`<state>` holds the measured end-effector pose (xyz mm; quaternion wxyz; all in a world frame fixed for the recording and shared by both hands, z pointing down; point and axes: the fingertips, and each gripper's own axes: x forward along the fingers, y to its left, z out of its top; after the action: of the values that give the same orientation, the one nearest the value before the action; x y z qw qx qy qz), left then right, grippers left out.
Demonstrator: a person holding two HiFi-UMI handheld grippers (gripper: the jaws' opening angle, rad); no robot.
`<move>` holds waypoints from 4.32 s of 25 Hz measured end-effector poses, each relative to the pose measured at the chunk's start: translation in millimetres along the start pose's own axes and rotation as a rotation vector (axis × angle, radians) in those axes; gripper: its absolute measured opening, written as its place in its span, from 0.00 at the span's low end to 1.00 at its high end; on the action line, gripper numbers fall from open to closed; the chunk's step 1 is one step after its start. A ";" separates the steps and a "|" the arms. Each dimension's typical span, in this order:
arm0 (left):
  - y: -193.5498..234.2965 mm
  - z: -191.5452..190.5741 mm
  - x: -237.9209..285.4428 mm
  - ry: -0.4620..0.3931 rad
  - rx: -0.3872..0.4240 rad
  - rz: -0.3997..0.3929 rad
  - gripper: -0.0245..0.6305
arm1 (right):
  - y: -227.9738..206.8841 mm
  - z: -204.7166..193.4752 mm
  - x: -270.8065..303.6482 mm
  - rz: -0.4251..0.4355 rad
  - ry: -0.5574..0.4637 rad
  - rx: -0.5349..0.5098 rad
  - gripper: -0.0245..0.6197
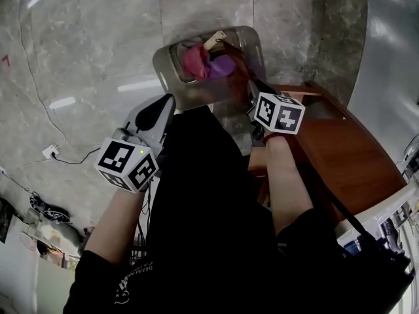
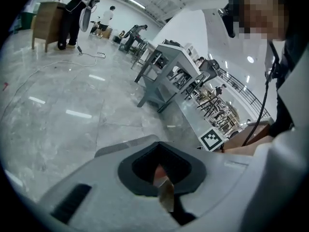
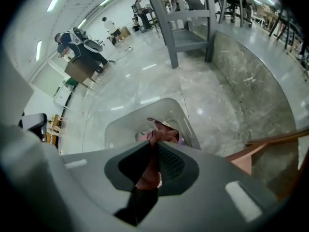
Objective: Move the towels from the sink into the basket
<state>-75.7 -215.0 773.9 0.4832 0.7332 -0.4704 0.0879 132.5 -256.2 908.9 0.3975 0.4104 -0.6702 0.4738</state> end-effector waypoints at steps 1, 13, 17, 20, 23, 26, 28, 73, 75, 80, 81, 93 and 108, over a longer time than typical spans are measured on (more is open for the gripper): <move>9.4 -12.5 6.4 0.006 -0.009 0.006 0.04 | -6.6 -7.1 10.3 -0.011 0.005 0.015 0.12; 118.8 -147.7 61.2 0.108 0.005 0.064 0.04 | -34.3 -74.0 127.0 -0.070 0.008 -0.109 0.12; 139.5 -172.0 68.7 0.098 -0.024 0.067 0.04 | -38.3 -80.1 144.3 -0.105 0.007 -0.173 0.12; 137.6 -182.8 75.7 0.089 -0.039 0.034 0.04 | -34.8 -80.7 151.4 -0.112 0.018 -0.259 0.13; 131.1 -190.0 82.5 0.087 -0.048 -0.013 0.04 | -31.6 -86.2 158.5 -0.132 0.070 -0.374 0.13; 130.0 -191.3 88.2 0.086 -0.058 -0.051 0.04 | -34.7 -90.7 161.7 -0.167 0.105 -0.400 0.13; 133.0 -187.7 88.0 0.073 -0.076 -0.060 0.04 | -34.7 -90.6 162.6 -0.187 0.104 -0.393 0.13; -283.6 162.2 -219.1 -0.363 0.299 -0.224 0.04 | 205.1 200.0 -482.9 0.175 -0.773 -0.197 0.04; -315.4 183.9 -230.0 -0.400 0.374 -0.258 0.04 | 224.9 212.4 -533.0 0.258 -0.860 -0.227 0.04; -376.9 222.8 -269.7 -0.491 0.492 -0.351 0.04 | 271.7 211.7 -650.2 0.381 -1.020 -0.319 0.05; -386.8 231.4 -279.1 -0.505 0.500 -0.376 0.04 | 278.9 209.9 -667.0 0.363 -1.039 -0.349 0.05; -462.2 314.9 -359.0 -0.643 0.751 -0.410 0.04 | 320.2 206.2 -716.1 0.288 -1.103 -0.516 0.05; -457.9 316.7 -367.9 -0.678 0.735 -0.409 0.04 | 317.8 203.4 -705.2 0.271 -1.074 -0.526 0.05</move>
<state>-23.5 -201.7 108.7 0.0232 0.9178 -0.3859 -0.0908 53.5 -261.3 113.0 0.0283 0.3909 -0.9177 0.0658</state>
